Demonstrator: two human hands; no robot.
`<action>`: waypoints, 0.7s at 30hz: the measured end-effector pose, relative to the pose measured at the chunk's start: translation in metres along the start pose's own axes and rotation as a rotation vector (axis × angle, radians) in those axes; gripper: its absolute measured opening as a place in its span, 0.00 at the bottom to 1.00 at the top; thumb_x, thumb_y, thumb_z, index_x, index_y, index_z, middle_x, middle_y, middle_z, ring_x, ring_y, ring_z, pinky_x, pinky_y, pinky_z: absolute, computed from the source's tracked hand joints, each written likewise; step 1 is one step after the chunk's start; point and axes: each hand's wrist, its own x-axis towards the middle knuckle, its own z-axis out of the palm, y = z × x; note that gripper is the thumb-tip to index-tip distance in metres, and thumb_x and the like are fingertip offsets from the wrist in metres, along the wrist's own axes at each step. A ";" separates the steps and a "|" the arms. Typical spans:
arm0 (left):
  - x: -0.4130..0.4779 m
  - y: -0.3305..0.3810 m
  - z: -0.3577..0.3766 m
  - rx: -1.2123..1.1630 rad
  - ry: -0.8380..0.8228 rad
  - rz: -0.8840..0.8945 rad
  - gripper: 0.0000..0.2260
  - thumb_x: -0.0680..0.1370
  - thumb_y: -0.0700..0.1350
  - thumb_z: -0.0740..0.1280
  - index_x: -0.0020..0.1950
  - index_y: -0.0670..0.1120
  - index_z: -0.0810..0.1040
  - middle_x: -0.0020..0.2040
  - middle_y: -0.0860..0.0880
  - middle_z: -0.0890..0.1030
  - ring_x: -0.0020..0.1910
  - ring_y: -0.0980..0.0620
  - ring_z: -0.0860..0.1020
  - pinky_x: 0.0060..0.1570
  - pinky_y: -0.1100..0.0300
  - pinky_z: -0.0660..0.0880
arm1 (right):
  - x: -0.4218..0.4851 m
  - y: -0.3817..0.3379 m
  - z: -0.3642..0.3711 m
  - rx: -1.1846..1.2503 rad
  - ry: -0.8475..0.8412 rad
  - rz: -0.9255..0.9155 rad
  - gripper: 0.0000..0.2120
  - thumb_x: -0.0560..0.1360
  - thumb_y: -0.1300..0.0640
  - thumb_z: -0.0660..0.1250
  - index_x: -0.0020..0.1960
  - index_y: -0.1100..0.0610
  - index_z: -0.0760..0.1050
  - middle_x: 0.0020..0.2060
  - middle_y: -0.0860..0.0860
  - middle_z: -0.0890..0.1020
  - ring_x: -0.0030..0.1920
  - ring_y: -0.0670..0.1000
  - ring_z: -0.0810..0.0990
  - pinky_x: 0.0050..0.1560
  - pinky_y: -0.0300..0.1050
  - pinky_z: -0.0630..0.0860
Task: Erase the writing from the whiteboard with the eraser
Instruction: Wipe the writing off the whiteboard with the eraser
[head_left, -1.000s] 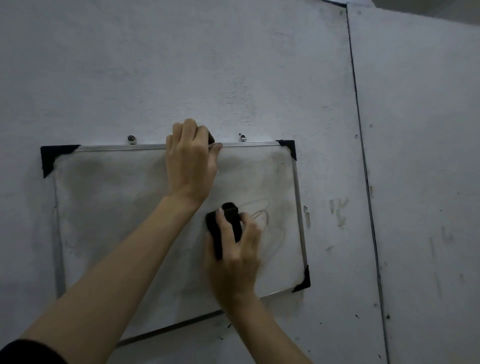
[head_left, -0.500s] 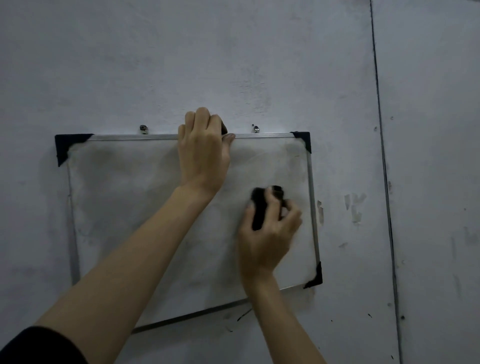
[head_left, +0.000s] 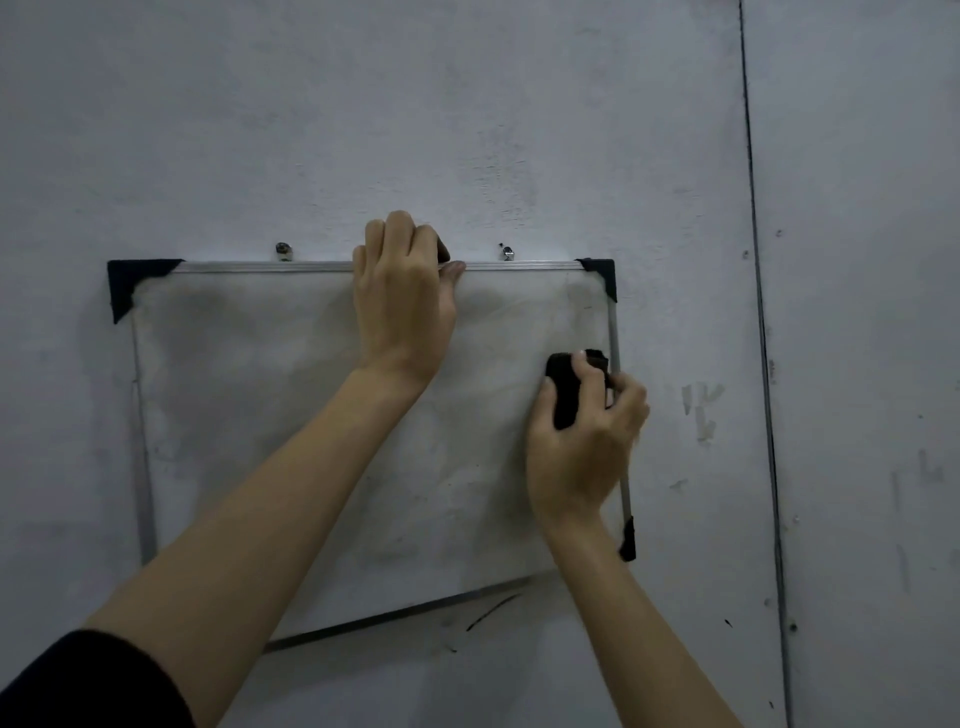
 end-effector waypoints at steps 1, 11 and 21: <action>0.000 0.000 0.001 0.011 0.003 0.001 0.09 0.70 0.43 0.72 0.41 0.39 0.75 0.44 0.42 0.75 0.46 0.41 0.73 0.44 0.53 0.66 | -0.011 -0.014 0.002 0.022 -0.001 0.021 0.16 0.76 0.54 0.69 0.62 0.58 0.77 0.56 0.61 0.74 0.54 0.59 0.74 0.45 0.58 0.82; 0.000 -0.001 -0.003 -0.005 -0.011 0.001 0.09 0.71 0.43 0.72 0.42 0.39 0.76 0.45 0.41 0.75 0.47 0.40 0.73 0.45 0.51 0.68 | -0.046 -0.019 -0.003 0.062 -0.137 -0.401 0.17 0.77 0.55 0.70 0.65 0.55 0.75 0.58 0.62 0.74 0.52 0.60 0.75 0.44 0.57 0.79; 0.000 0.004 -0.002 0.034 0.009 0.002 0.10 0.70 0.43 0.74 0.41 0.39 0.75 0.44 0.42 0.75 0.45 0.41 0.73 0.43 0.53 0.67 | -0.030 -0.012 -0.005 0.023 0.009 0.050 0.16 0.78 0.53 0.66 0.63 0.58 0.77 0.57 0.61 0.73 0.56 0.58 0.73 0.46 0.58 0.82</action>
